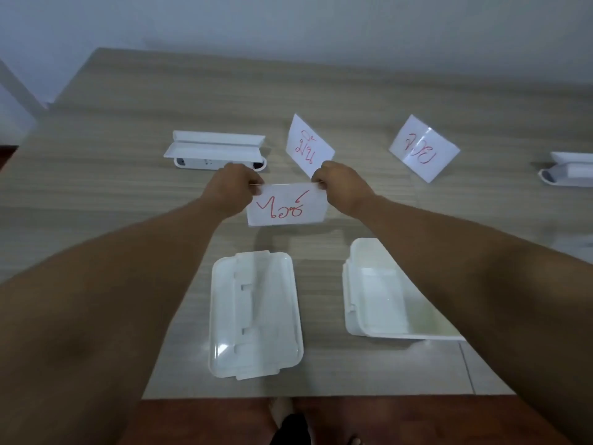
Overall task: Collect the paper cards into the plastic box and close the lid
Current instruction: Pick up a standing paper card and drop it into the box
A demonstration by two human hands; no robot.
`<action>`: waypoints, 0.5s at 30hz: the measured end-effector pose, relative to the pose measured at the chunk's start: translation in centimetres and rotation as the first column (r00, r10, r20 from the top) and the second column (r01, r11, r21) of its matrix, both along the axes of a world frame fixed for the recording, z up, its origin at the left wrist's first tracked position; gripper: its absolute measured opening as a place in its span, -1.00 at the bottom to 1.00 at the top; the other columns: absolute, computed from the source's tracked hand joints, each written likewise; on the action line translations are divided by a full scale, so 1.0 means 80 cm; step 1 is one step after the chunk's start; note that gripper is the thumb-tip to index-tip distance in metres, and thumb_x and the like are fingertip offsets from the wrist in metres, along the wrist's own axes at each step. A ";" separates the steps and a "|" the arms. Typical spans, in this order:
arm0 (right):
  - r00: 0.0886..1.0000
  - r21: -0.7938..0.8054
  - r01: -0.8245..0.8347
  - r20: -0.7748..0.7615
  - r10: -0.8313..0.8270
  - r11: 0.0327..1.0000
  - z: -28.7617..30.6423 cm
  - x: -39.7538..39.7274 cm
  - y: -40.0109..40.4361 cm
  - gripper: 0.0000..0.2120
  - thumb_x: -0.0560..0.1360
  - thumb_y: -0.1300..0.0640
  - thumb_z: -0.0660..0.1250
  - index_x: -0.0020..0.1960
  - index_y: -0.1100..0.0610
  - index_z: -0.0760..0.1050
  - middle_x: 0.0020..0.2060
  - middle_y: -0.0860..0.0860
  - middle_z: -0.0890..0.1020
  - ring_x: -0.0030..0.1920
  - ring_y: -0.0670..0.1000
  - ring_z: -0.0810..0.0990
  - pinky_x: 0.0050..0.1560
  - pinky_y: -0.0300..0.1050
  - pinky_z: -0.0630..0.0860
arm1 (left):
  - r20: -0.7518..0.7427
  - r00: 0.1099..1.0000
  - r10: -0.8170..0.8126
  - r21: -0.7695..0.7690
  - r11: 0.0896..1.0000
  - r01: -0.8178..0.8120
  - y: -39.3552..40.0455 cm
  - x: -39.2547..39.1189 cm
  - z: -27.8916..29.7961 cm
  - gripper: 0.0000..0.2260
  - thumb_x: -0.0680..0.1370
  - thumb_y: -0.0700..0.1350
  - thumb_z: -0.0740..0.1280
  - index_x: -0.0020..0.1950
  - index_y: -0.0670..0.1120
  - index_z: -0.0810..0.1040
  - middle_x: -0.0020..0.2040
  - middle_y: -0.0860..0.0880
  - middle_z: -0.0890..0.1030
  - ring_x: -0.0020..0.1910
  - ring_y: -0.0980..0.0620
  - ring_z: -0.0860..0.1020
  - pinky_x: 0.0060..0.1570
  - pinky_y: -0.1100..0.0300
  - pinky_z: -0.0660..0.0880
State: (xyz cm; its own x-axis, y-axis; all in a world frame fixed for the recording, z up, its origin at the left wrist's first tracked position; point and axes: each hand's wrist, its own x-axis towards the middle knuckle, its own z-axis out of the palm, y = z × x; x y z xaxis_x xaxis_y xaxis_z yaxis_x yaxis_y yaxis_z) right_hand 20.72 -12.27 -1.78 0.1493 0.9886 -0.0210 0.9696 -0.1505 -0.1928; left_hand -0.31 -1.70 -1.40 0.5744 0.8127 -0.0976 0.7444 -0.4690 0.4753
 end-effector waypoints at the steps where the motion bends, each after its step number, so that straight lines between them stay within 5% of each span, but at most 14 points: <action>1: 1.000 0.018 0.012 0.013 -0.012 1.000 0.015 0.013 -0.013 -0.67 0.46 0.41 0.19 0.12 0.19 0.58 0.04 0.15 0.56 0.05 0.17 0.55 -0.02 -0.03 0.45 | 0.018 1.000 -0.014 0.015 1.000 0.014 -0.009 0.013 0.016 -0.77 0.52 -0.17 0.39 0.16 -0.12 0.67 0.15 -0.10 0.69 0.15 -0.10 0.61 0.13 0.10 0.51; 10: 0.990 0.173 0.118 0.051 -0.128 0.978 0.139 0.126 -0.176 -0.71 0.45 0.43 0.22 0.01 0.21 0.65 -0.05 0.14 0.64 0.06 0.15 0.58 0.05 -0.10 0.44 | 0.103 0.964 -0.247 0.119 0.965 0.235 -0.137 0.132 0.136 -0.81 0.48 -0.18 0.43 0.08 -0.13 0.72 0.09 -0.09 0.72 0.09 -0.04 0.62 0.08 0.19 0.47; 15: 0.967 0.187 0.233 -0.151 -0.206 0.954 0.147 0.154 -0.283 -0.83 0.46 0.33 0.36 0.01 0.28 0.67 0.03 0.16 0.70 0.10 0.13 0.61 0.01 -0.22 0.41 | 0.051 0.947 -0.317 0.113 0.944 0.310 -0.226 0.170 0.148 -0.81 0.54 -0.21 0.36 0.10 -0.18 0.70 0.11 -0.11 0.71 0.13 -0.07 0.63 0.15 0.15 0.50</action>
State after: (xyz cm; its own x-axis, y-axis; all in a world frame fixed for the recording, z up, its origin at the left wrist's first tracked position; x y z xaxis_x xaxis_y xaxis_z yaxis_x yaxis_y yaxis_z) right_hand 33.05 -34.88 10.00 0.3721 0.9173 0.1416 0.8821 -0.3020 -0.3615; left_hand 13.29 -19.74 10.44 0.8039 0.5942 0.0244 0.5198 -0.7220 0.4567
